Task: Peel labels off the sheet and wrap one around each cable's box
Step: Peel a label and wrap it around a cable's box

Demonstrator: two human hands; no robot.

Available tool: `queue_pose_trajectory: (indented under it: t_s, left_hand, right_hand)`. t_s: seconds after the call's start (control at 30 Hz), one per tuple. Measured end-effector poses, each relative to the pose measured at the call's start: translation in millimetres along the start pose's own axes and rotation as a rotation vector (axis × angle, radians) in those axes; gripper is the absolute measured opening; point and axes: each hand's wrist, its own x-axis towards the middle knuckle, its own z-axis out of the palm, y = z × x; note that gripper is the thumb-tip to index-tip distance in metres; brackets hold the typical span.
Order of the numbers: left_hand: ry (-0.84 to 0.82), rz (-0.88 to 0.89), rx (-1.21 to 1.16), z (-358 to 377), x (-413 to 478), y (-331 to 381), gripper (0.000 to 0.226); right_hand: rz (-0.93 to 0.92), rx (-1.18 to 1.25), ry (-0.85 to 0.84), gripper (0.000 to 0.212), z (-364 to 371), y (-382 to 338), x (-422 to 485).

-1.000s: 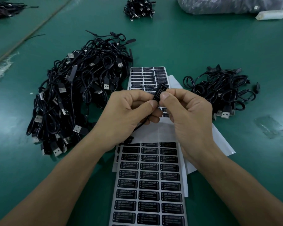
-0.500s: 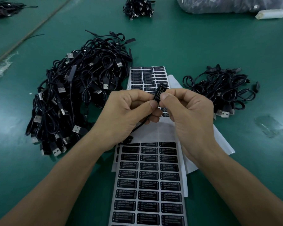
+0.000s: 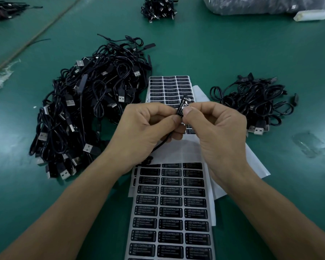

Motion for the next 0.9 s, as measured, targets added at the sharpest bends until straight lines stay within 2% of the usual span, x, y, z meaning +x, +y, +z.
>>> queue_pose_trajectory:
  t_s: [0.33,0.67,0.8,0.9]
  left_hand:
    - [0.054,0.024,0.031,4.5,-0.8,-1.2,0.023]
    - [0.054,0.035,0.04,4.7,-0.3,-0.9,0.019]
    - [0.058,0.038,0.036,4.4,-0.2,-1.5,0.019]
    - [0.067,0.04,0.042,3.8,-0.8,-2.1,0.02]
  right_hand:
    - [-0.049,-0.09,0.03,0.015,-0.1,1.6,-1.7]
    - [-0.087,-0.159,0.036,0.009,-1.7,1.6,-2.5]
    - [-0.084,-0.211,0.078,0.014,-3.1,4.0,-1.7]
    - [-0.054,-0.263,0.145,0.032,-7.0,7.9,0.5]
